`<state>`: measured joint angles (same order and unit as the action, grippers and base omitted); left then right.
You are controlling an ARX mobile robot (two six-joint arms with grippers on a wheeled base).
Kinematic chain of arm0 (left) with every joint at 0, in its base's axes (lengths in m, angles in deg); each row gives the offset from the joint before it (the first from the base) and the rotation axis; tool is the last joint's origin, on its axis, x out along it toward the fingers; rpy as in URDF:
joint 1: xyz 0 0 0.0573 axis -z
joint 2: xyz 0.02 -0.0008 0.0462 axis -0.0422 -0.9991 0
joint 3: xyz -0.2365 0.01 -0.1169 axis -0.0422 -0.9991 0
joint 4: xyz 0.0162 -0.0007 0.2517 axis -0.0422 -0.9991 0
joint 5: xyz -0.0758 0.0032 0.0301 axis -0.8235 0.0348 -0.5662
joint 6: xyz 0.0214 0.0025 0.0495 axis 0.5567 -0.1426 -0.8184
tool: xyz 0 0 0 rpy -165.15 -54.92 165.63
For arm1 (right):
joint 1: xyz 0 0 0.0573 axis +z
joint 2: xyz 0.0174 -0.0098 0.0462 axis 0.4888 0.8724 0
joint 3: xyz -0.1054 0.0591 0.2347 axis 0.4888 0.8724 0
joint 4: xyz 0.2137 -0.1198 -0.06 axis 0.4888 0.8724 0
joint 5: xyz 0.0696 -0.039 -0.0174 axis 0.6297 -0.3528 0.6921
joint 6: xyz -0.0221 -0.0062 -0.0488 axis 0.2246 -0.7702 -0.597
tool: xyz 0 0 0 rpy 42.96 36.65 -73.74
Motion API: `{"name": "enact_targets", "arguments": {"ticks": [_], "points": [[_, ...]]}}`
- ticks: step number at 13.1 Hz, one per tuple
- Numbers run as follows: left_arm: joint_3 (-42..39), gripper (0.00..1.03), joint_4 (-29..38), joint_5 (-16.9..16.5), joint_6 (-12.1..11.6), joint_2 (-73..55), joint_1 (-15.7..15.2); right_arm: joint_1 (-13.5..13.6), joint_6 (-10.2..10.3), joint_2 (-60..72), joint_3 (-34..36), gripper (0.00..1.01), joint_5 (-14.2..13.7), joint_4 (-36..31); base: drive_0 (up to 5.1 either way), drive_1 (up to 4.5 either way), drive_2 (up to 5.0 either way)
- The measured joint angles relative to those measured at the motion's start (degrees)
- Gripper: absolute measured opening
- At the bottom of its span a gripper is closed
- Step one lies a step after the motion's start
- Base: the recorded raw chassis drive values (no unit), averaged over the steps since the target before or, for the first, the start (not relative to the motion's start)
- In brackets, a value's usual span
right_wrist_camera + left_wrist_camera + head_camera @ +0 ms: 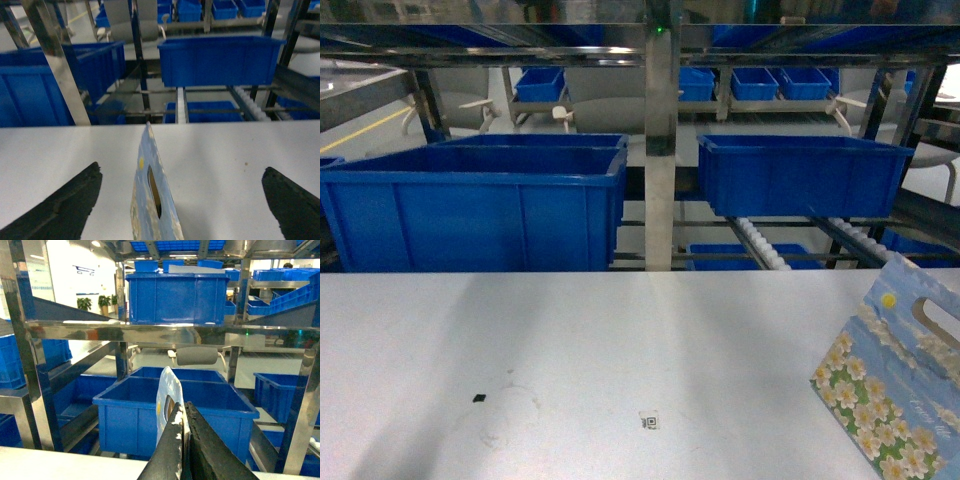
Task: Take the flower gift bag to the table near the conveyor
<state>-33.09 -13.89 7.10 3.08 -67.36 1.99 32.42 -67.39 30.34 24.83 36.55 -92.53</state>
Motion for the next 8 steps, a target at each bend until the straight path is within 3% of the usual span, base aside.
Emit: {"name": "enact_targets", "arguments": {"ticks": [2,4,8], "points": [[0.0,0.02,0.0,0.0,0.0,0.0,0.0,0.1,0.0,-7.1,2.0,0.98,-2.0,1.9,0.0,0.00,0.0],[0.0,0.02,0.0,0.0,0.0,0.0,0.0,-1.1,0.0,-17.0,4.7,0.98,-3.0,8.5,0.0,0.00,0.0],[0.0,0.02,0.0,0.0,0.0,0.0,0.0,-1.9,-0.6,-36.5,8.4,0.98,-2.5,22.4,0.0,0.00,0.0]]}}
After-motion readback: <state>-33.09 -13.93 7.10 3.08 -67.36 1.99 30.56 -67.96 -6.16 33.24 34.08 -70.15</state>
